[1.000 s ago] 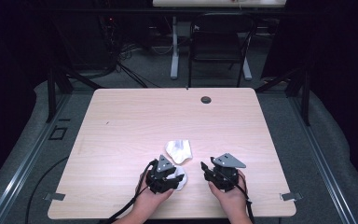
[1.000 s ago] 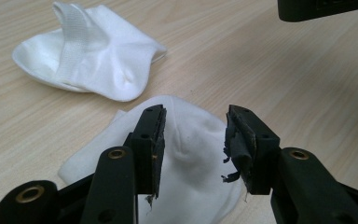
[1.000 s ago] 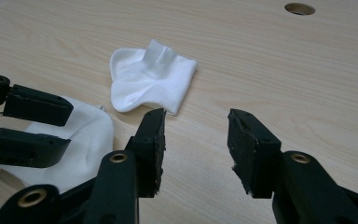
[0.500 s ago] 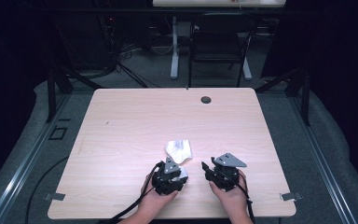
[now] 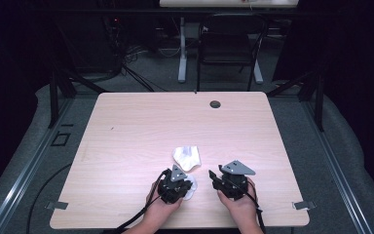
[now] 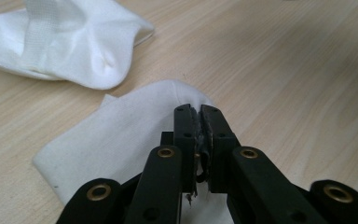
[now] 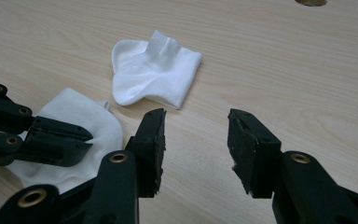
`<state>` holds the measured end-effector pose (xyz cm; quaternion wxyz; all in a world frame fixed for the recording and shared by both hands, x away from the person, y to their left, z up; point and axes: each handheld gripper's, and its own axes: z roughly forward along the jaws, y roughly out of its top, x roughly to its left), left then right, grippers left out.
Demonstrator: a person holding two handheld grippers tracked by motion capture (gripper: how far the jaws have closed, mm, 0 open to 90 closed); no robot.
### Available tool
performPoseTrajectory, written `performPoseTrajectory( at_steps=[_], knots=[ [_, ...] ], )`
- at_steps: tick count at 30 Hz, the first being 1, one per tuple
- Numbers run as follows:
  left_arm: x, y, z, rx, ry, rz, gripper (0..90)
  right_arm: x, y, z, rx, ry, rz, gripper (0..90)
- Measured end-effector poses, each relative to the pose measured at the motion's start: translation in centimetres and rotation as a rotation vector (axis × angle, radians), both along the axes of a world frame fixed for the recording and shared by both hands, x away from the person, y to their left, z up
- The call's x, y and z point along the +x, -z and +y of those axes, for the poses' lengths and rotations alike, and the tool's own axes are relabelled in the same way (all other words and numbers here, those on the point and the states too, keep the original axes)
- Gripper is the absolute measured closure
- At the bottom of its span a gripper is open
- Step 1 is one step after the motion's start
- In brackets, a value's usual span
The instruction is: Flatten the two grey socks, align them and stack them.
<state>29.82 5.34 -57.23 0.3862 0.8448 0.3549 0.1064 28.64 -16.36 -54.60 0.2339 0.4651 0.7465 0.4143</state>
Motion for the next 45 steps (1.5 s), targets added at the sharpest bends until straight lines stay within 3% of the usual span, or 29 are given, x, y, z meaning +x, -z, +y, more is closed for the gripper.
performPoseTrajectory(
  at_steps=[5,6,9,11,15,17,23,30,39,44,45],
  knots=[
    [-0.2,-0.7,0.5,-0.045,-0.002,-0.015,86.6,-0.2,-0.1,0.5,-0.008,-0.030,0.018,63.3],
    [-0.2,-0.9,0.7,-0.056,-0.004,-0.019,86.6,-0.2,-0.1,0.7,-0.009,-0.054,0.041,70.0],
    [-0.1,-1.4,1.2,-0.087,-0.011,-0.016,86.7,-0.2,-0.1,0.9,0.004,-0.077,0.067,75.1],
    [-0.1,-1.8,1.6,-0.118,-0.027,-0.015,86.8,-0.3,0.3,1.6,0.010,-0.116,0.103,79.6],
    [0.0,-2.2,2.1,-0.139,-0.032,-0.019,86.8,-0.3,0.7,2.4,0.013,-0.166,0.134,83.7],
    [-0.1,-2.4,2.2,-0.150,-0.037,-0.021,86.8,-0.4,1.2,3.4,-0.011,-0.208,0.146,86.8],
    [-0.2,-2.4,2.2,-0.151,-0.029,-0.025,86.8,0.1,2.2,5.2,-0.053,-0.249,0.173,87.7],
    [-0.2,-2.4,2.3,-0.145,-0.024,-0.026,86.8,0.4,3.3,6.3,-0.088,-0.259,0.186,87.5],
    [-0.3,-2.7,2.7,-0.130,-0.023,-0.035,86.8,0.3,3.3,6.0,-0.094,-0.247,0.191,87.6],
    [-0.4,-3.4,4.1,-0.121,-0.026,-0.049,86.8,0.3,3.2,5.6,-0.100,-0.228,0.195,87.4],
    [-0.4,-3.5,4.7,-0.104,-0.024,-0.053,86.7,0.4,3.1,5.3,-0.101,-0.222,0.201,87.5]
  ],
)
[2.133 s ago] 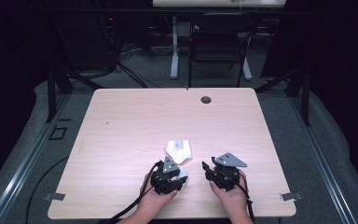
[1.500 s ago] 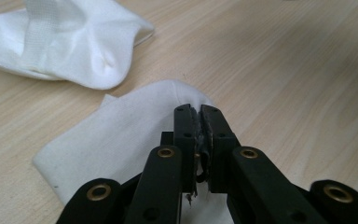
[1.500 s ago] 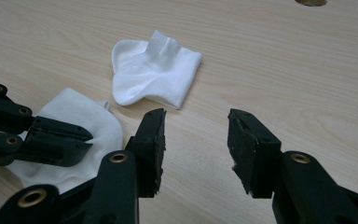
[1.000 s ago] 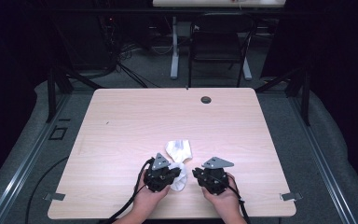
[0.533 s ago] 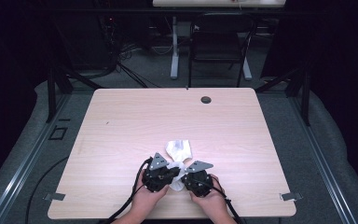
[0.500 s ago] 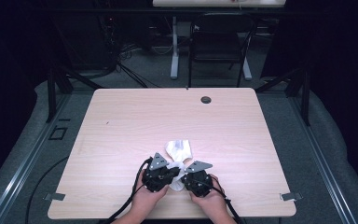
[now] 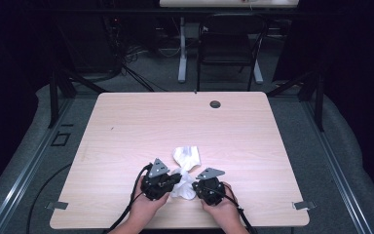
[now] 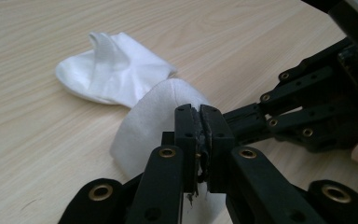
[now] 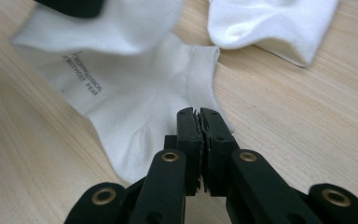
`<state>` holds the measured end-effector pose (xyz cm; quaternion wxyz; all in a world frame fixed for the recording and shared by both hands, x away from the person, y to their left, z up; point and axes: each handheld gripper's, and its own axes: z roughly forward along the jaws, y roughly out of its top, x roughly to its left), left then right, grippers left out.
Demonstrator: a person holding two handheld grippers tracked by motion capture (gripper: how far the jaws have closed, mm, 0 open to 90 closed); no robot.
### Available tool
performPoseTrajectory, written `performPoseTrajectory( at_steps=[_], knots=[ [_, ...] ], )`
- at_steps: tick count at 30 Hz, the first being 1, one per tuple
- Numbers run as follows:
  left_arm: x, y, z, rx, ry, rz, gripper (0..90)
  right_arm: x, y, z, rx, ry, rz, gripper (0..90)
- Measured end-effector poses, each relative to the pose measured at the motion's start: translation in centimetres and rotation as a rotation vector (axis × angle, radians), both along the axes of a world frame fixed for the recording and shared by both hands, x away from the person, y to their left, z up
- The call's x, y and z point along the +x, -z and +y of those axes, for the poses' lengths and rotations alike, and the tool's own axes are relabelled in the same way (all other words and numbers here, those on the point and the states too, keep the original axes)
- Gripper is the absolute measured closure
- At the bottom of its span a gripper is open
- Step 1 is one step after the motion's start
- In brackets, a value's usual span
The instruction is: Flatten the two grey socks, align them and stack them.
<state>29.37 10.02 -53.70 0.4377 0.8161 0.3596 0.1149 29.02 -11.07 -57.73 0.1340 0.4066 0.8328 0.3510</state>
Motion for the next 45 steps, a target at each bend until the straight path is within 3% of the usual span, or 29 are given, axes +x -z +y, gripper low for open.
performPoseTrajectory(
  at_steps=[6,13,21,23,28,31,33,39,45],
  knots=[
    [-0.1,0.6,2.4,0.060,-0.030,-0.012,86.4,0.0,0.0,-0.4,0.007,0.016,0.010,87.6],
    [-0.1,2.1,4.8,0.098,-0.065,0.029,82.4,-0.1,-0.1,-0.5,0.000,0.019,0.015,87.5],
    [-0.1,1.7,6.8,0.063,-0.116,0.021,75.1,-0.3,-0.2,-0.4,0.011,0.029,0.034,87.5],
    [0.0,1.1,7.5,0.028,-0.135,0.021,73.6,-0.5,-0.2,-0.4,0.000,0.023,0.031,87.3],
    [-0.1,1.0,7.3,0.009,-0.105,0.027,69.4,-0.7,-0.3,-0.2,-0.006,0.021,0.034,87.2],
    [-0.2,1.2,6.9,0.035,-0.085,0.011,67.6,-0.8,-0.3,-0.1,-0.010,0.023,0.029,87.2],
    [-0.1,1.7,6.6,0.082,-0.059,0.010,66.3,-0.8,-0.3,-0.2,-0.012,0.019,0.031,87.2],
    [0.0,2.8,6.7,0.128,-0.063,0.035,65.4,-0.9,-0.4,-0.3,-0.017,0.018,0.040,87.0],
    [-0.1,2.8,7.4,0.169,-0.075,0.039,65.1,-0.9,-0.4,-0.5,-0.018,0.019,0.039,86.6]
  ],
)
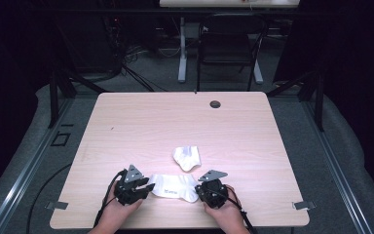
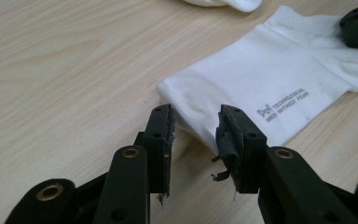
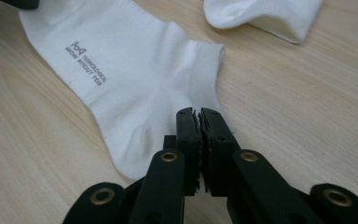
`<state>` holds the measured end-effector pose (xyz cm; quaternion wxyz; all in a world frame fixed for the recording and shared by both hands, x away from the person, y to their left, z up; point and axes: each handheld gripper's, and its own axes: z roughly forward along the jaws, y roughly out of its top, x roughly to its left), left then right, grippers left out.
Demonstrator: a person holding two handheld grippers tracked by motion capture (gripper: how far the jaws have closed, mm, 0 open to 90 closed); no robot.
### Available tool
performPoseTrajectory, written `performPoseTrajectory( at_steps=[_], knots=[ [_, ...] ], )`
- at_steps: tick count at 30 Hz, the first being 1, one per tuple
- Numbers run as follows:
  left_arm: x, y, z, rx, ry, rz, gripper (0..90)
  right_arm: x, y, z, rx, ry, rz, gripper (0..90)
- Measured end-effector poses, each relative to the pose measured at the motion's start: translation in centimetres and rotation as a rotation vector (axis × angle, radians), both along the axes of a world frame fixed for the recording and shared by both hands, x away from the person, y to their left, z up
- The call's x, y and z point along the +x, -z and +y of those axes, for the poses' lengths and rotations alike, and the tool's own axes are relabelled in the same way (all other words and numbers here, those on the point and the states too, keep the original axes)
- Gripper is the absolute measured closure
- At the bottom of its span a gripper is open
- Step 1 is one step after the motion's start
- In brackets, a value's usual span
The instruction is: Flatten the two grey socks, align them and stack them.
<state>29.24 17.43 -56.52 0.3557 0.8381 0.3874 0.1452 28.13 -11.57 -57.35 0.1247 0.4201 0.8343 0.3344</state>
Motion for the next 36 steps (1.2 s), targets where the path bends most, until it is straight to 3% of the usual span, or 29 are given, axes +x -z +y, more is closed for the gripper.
performPoseTrajectory(
  at_steps=[7,11,17,20,24,28,31,36],
  knots=[
    [0.3,0.4,1.3,0.012,-0.035,0.026,66.5,0.0,0.0,0.0,0.009,0.012,0.003,86.5],
    [0.3,0.5,1.1,0.004,-0.037,0.028,66.9,0.0,0.0,-0.1,0.008,0.011,0.007,86.4],
    [0.1,-0.6,-0.2,-0.064,0.030,-0.037,67.2,0.0,0.0,-0.1,0.009,0.010,0.006,86.0],
    [0.1,-0.4,-0.9,-0.049,0.048,-0.035,67.2,0.0,0.0,-0.1,0.008,0.010,0.006,86.0],
    [0.6,0.9,-1.2,-0.012,0.058,0.004,65.0,0.0,0.0,-0.1,0.008,0.009,0.006,86.0],
    [0.6,1.4,-0.8,-0.049,0.052,0.031,62.9,0.1,0.0,-0.2,0.014,0.009,0.006,85.8],
    [0.1,1.5,-0.6,-0.070,0.056,0.029,62.4,0.0,0.0,-0.3,0.009,0.010,0.010,86.0],
    [-0.9,1.5,-0.7,-0.081,0.064,0.051,62.2,-0.2,-0.1,-0.6,-0.002,0.010,0.015,86.8]
  ],
)
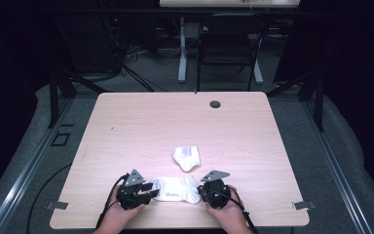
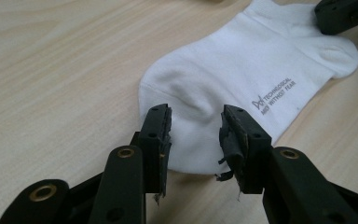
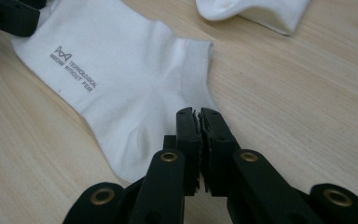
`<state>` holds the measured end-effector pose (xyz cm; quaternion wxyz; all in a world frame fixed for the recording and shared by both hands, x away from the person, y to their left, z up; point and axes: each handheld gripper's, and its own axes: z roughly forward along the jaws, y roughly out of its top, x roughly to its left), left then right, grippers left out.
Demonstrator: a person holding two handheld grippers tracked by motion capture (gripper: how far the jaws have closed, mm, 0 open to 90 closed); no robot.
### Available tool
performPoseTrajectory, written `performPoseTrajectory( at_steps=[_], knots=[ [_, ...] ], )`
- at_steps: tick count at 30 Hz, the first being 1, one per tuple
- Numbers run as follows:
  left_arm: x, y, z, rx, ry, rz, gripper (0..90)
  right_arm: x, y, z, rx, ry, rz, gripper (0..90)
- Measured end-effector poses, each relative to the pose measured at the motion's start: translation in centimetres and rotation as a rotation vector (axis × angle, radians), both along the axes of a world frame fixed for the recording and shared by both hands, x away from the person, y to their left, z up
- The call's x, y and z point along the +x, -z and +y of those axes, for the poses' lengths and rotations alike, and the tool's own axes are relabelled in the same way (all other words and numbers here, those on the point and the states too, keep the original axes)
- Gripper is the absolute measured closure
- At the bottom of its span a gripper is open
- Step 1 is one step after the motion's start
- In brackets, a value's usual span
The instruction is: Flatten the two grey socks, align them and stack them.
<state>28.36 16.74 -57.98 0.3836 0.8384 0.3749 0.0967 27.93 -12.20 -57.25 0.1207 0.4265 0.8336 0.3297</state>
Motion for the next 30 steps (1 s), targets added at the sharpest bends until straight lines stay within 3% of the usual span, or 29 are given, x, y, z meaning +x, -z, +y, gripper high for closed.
performPoseTrajectory(
  at_steps=[4,10,13,19,22,30],
  knots=[
    [-0.3,-0.1,-0.1,0.014,0.013,-0.004,61.8,0.0,-0.1,-0.2,0.002,0.002,0.009,86.8],
    [-0.3,-0.2,-0.2,-0.002,0.017,0.006,59.2,-0.1,-0.2,-0.4,0.001,0.000,0.028,84.4],
    [-0.3,-0.9,-0.1,-0.034,0.022,-0.009,57.7,0.0,-0.5,-0.7,0.025,-0.011,0.002,77.4],
    [0.0,-1.5,0.3,-0.016,0.010,-0.051,57.1,0.0,-1.0,-0.8,0.056,-0.005,-0.041,70.9],
    [0.4,-1.3,0.6,-0.012,-0.010,-0.057,56.9,0.2,-1.0,-0.4,0.035,-0.007,-0.082,67.6],
    [1.1,-1.3,1.1,-0.018,-0.038,-0.056,56.1,0.5,-1.3,-0.3,0.033,0.010,-0.134,61.2]
  ],
)
